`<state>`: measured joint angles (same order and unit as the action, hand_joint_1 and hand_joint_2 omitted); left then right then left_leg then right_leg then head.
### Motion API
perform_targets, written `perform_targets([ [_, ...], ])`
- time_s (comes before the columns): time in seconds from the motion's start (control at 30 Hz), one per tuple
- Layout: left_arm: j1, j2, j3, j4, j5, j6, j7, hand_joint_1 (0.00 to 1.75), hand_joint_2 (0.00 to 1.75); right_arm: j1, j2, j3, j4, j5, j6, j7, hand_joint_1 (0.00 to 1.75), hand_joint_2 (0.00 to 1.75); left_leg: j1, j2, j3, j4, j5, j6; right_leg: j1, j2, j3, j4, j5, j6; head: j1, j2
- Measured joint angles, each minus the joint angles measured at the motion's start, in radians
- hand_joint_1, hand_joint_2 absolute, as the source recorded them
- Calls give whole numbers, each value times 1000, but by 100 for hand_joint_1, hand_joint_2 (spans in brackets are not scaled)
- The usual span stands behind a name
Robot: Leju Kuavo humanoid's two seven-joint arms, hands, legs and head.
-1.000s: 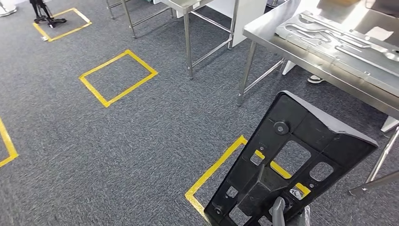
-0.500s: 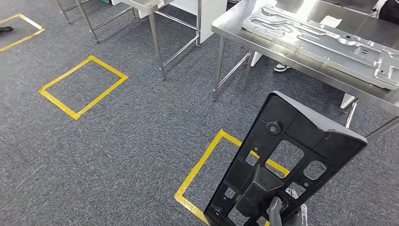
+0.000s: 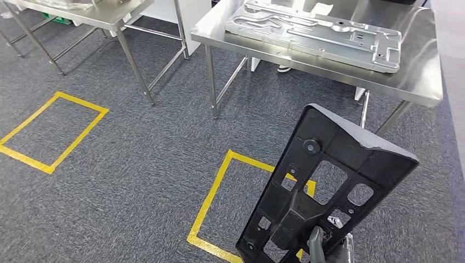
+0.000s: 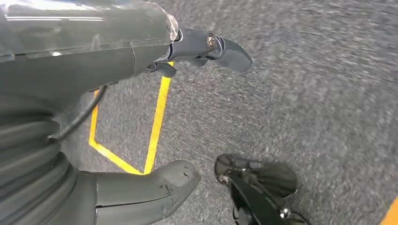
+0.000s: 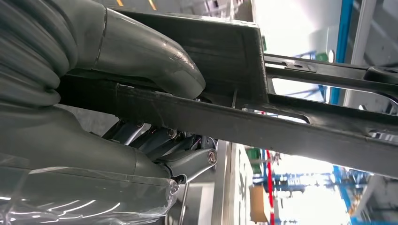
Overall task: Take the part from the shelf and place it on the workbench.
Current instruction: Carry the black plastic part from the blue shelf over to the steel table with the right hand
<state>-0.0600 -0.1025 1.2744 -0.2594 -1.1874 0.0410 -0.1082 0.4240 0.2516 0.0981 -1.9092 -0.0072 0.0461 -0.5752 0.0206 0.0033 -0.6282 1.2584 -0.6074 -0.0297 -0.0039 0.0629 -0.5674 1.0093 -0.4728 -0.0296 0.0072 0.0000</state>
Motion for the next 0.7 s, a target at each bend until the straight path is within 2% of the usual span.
perform_targets([
  [0.03, 0, 0, 0, 0, 0, 0, 0, 0, 175, 0, 0, 0, 1, 0, 0, 0, 175, 175, 1, -11, 23, -62, 44, 1, -1, 16, 2, 3, -2, 3, -1, 0],
  [0.07, 0, 0, 0, 0, 0, 0, 0, 0, 175, 0, -1, 0, 1, 0, 0, 0, 175, 175, 2, -34, 48, -127, 76, 4, 0, 30, 3, 8, -6, 7, -1, 0],
  [0.1, 0, 0, 0, 0, 0, 0, 0, 0, 175, -1, -1, 1, 2, 0, -1, 1, 175, 175, 4, -56, 69, -181, 96, 7, 0, 43, 2, 13, -9, 12, -1, 0],
  [0.17, 0, 1, 1, 0, 0, 0, 1, 0, 175, -2, -1, 3, 2, 5, -12, 2, 175, 175, 2, -82, 83, -220, 97, 18, -3, 65, -5, 17, -10, 23, -2, 0],
  [0.23, -4, 0, 1, 0, -2, -1, 5, 0, 175, 0, -2, 8, 2, 19, -42, 7, 175, 175, 2, -66, 87, -228, 100, 32, -6, 77, -10, 16, -9, 36, -4, 0],
  [0.27, -7, 0, 1, 0, -3, -1, 7, 0, 175, 0, -3, 10, 2, 27, -62, 10, 175, 175, 4, -58, 90, -233, 104, 39, -5, 61, -13, 23, -14, 42, -3, 0],
  [0.3, -8, -1, 1, 0, -5, -2, 8, 0, 175, -1, -6, 15, 1, 36, -85, 14, 175, 175, 6, -50, 92, -238, 107, 45, -3, 35, -24, 45, -28, 46, 0, 0],
  [0.37, -5, -1, 1, 0, -8, -4, 11, 0, 175, -7, -18, 31, 1, 54, -137, 18, 175, 175, 4, -33, 94, -242, 108, 54, -2, -29, -75, 149, -84, 52, 7, 0],
  [0.4, -2, 0, 1, 0, -9, -6, 12, 0, 175, -10, -27, 43, 0, 71, -169, 23, 175, 175, 2, -24, 94, -242, 106, 56, -4, -44, -111, 215, -112, 55, 8, 0],
  [0.43, 0, 1, 1, 0, -10, -8, 15, 0, 175, -13, -37, 57, -2, 96, -206, 34, 175, 175, 1, -16, 95, -241, 103, 56, -6, -52, -139, 266, -125, 57, 8, 0],
  [0.47, 1, 2, 1, 0, -11, -10, 16, 0, 175, -16, -48, 72, -6, 128, -246, 50, 175, 175, 0, -9, 97, -241, 101, 56, -7, -56, -152, 286, -119, 58, 9, 0],
  [0.5, 1, 3, 1, 0, -11, -11, 18, 0, 175, -20, -59, 87, -10, 165, -285, 70, 175, 175, 0, -4, 101, -241, 97, 55, -8, -57, -144, 264, -93, 57, 9, 0],
  [0.57, -1, 5, 1, 0, -12, -15, 20, 0, 175, -35, -79, 119, -17, 241, -355, 112, 175, 175, 0, 3, 113, -242, 90, 51, -8, -60, -81, 138, -22, 50, 9, 0],
  [0.6, -2, 6, 1, 0, -12, -17, 21, 0, 175, -46, -89, 136, -20, 274, -386, 129, 175, 175, -1, 5, 116, -242, 85, 47, -6, -62, -48, 75, -1, 45, 9, 0],
  [0.63, -3, 8, 1, 0, -12, -21, 21, 0, 175, -59, -99, 155, -21, 302, -416, 142, 175, 175, -2, 7, 119, -243, 82, 42, -3, -63, -27, 34, 6, 40, 8, 0],
  [0.7, -6, 13, 1, 1, -14, -27, 24, 0, 175, -90, -117, 197, -21, 340, -463, 162, 175, 175, -3, 10, 122, -248, 76, 30, 3, -63, -15, 11, -4, 32, 8, 0],
])
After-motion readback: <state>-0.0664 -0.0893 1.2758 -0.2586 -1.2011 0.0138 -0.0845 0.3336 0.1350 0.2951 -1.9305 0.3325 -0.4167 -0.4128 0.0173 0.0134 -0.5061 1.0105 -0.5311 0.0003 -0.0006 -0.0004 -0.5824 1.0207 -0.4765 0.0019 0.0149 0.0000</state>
